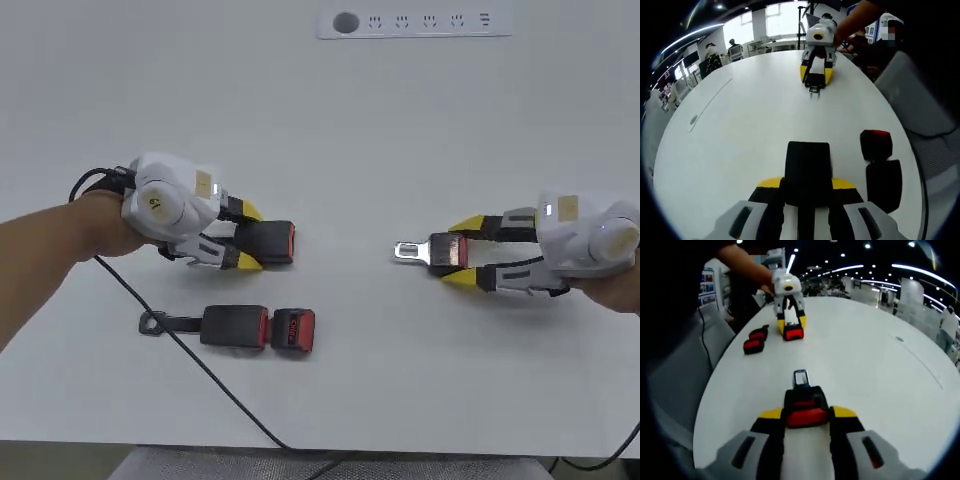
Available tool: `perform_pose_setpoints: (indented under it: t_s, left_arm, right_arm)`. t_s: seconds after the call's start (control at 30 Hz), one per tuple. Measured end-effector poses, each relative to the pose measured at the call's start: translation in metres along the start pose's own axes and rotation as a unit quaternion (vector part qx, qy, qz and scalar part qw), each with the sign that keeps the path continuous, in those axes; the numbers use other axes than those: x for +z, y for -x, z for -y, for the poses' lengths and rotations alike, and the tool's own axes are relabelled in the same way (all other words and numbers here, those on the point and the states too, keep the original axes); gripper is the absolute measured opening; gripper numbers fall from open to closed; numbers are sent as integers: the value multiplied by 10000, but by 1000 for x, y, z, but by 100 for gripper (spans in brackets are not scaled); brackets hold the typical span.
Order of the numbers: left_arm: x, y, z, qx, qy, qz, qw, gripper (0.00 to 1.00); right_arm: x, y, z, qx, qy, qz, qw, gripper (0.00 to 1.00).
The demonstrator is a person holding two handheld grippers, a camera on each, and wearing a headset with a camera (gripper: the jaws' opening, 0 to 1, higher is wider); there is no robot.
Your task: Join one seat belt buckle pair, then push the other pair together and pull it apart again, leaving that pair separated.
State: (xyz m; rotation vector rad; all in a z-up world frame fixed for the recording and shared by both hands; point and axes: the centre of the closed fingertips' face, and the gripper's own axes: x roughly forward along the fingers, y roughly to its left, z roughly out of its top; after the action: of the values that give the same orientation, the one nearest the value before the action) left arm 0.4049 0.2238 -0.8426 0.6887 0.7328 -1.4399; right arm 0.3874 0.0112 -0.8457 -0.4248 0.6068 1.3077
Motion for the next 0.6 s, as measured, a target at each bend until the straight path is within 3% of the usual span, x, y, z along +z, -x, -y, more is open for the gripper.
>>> perform_pose_setpoints:
  t_s: [0.3,0.6]
  left_arm:
    - [-2,-1,-2,-22,21,13,10000,35]
    - [-3,-2,-3,-6,82,-36,10000,35]
  right_arm:
    - [4,-5,-1,-99,-184,132,9997,35]
    - [20,-24,-2,-60,-174,214,9996,35]
